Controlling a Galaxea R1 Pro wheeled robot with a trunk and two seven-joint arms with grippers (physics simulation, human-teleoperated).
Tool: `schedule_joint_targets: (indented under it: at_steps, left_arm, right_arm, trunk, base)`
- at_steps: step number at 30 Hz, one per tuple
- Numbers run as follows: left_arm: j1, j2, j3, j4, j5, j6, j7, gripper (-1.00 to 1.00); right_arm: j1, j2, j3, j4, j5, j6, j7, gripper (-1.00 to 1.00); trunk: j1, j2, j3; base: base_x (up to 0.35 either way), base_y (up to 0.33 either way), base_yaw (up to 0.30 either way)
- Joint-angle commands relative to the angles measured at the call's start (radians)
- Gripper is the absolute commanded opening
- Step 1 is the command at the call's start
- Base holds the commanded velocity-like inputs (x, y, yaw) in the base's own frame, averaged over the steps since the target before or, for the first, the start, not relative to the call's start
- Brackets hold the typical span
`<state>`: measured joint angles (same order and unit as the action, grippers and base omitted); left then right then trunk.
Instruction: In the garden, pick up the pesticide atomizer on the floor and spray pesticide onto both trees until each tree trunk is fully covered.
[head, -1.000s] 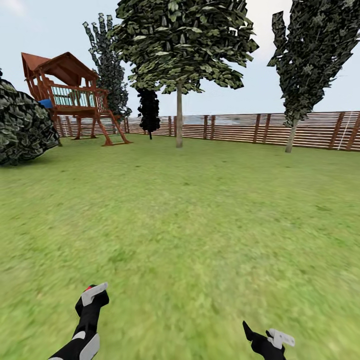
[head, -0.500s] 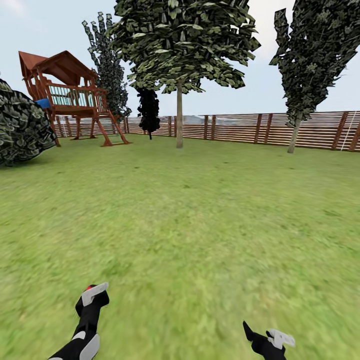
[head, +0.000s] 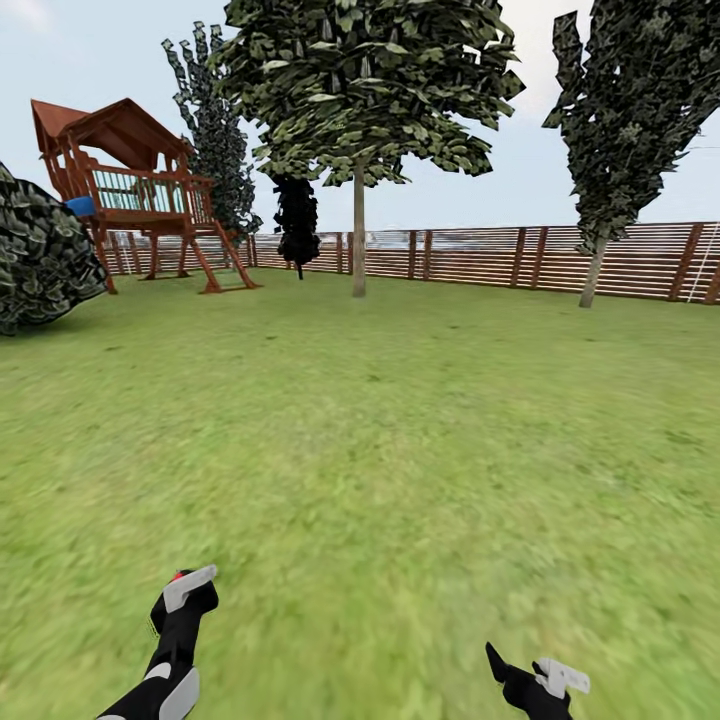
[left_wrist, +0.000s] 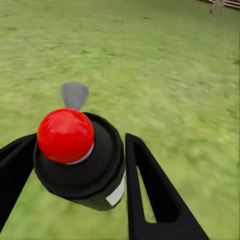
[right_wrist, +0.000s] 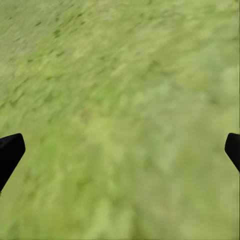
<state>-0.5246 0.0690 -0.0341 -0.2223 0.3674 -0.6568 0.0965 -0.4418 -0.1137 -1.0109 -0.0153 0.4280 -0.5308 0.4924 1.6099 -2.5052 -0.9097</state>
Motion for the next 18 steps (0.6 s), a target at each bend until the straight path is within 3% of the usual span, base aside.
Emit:
schedule_joint_targets:
  at_steps: [1, 7, 8, 10, 12, 13, 15, 18]
  left_arm:
    - [0.000, 0.000, 0.000, 0.000, -0.001, 0.000, 0.000, -1.00]
    - [-0.001, 0.000, -0.001, 0.000, -0.003, 0.000, 0.000, -1.00]
    - [0.000, 0.000, -0.002, 0.000, -0.021, 0.002, 0.000, -1.00]
    - [0.000, -0.002, -0.028, -0.001, -0.111, 0.025, 0.000, -1.00]
    - [0.000, -0.007, -0.064, 0.000, -0.251, 0.071, 0.001, -1.00]
    - [0.000, -0.008, -0.070, 0.000, -0.287, 0.083, 0.002, -1.00]
    - [0.000, -0.009, -0.074, 0.000, -0.315, 0.092, 0.003, -1.00]
    - [0.000, -0.004, -0.072, 0.000, -0.323, 0.095, 0.003, -1.00]
  right_arm:
    - [0.000, 0.000, 0.000, 0.000, 0.000, 0.000, 0.000, 1.00]
    - [0.000, 0.000, 0.000, 0.000, 0.000, 0.000, 0.000, 1.00]
    - [0.000, 0.000, 0.000, 0.000, 0.000, 0.000, -0.001, 1.00]
    - [0.000, 0.000, 0.000, 0.000, 0.000, 0.000, 0.000, 1.00]
    - [0.000, 0.000, 0.000, 0.000, 0.000, 0.000, 0.000, 1.00]
    - [0.000, 0.000, 0.000, 0.000, 0.000, 0.000, 0.000, 1.00]
    - [0.000, 0.000, 0.000, 0.000, 0.000, 0.000, 0.000, 1.00]
    - [0.000, 0.000, 0.000, 0.000, 0.000, 0.000, 0.000, 1.00]
  trunk:
    - [0.000, 0.000, 0.000]
    - [0.000, 0.000, 0.000]
    - [0.000, 0.000, 0.000]
    - [0.000, 0.000, 0.000]
    - [0.000, 0.000, 0.000]
    - [0.000, 0.000, 0.000]
    - [0.000, 0.000, 0.000]
    - [0.000, 0.000, 0.000]
  base:
    - [0.329, 0.000, 0.000]
    - [0.329, 0.000, 0.000]
    - [0.329, 0.000, 0.000]
    - [0.329, 0.000, 0.000]
    - [0.329, 0.000, 0.000]
    - [0.329, 0.000, 0.000]
    - [0.329, 0.000, 0.000]
    - [0.329, 0.000, 0.000]
